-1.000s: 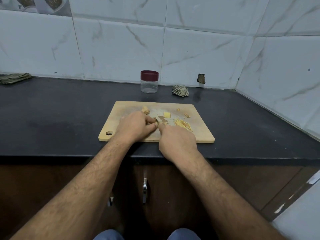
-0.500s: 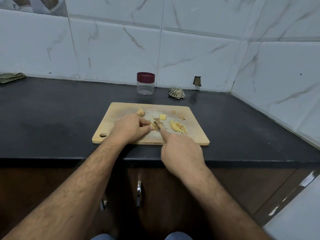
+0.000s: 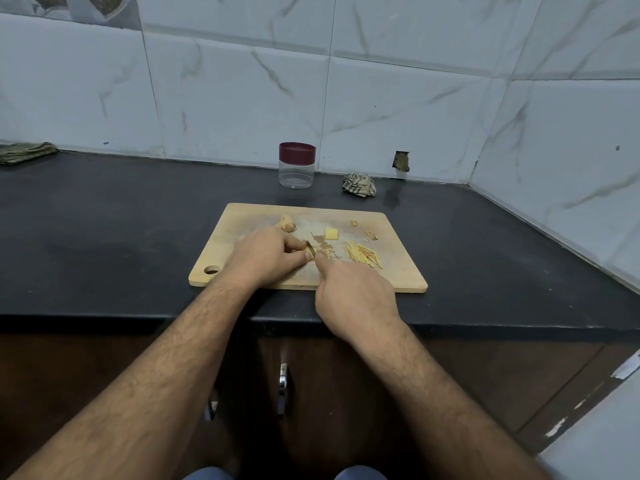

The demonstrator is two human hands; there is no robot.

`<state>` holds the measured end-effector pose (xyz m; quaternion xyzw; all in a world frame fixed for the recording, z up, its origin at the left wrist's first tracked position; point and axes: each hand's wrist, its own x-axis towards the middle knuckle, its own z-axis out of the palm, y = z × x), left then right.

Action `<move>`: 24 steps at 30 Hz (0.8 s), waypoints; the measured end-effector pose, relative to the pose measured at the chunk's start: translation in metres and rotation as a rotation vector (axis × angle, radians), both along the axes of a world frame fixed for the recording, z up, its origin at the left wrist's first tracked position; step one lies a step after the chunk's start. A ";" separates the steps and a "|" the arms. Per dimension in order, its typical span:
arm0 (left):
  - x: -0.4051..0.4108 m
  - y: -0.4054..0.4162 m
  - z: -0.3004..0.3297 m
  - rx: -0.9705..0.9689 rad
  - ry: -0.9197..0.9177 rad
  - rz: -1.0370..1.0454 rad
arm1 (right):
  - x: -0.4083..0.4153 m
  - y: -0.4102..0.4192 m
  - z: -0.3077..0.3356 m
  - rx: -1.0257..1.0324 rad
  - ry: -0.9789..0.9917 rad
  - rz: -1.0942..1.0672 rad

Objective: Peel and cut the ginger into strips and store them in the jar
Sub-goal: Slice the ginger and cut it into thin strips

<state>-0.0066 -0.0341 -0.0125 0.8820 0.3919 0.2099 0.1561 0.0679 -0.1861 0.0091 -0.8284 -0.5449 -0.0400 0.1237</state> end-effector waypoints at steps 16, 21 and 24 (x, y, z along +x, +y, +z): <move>0.001 0.000 -0.001 0.014 -0.009 0.014 | -0.004 -0.035 0.002 -0.080 -0.014 0.003; 0.001 0.002 -0.003 -0.002 -0.053 -0.012 | -0.003 -0.036 0.004 -0.036 0.033 -0.023; 0.000 0.004 -0.004 -0.010 -0.083 -0.008 | -0.007 -0.035 0.005 -0.006 0.056 -0.029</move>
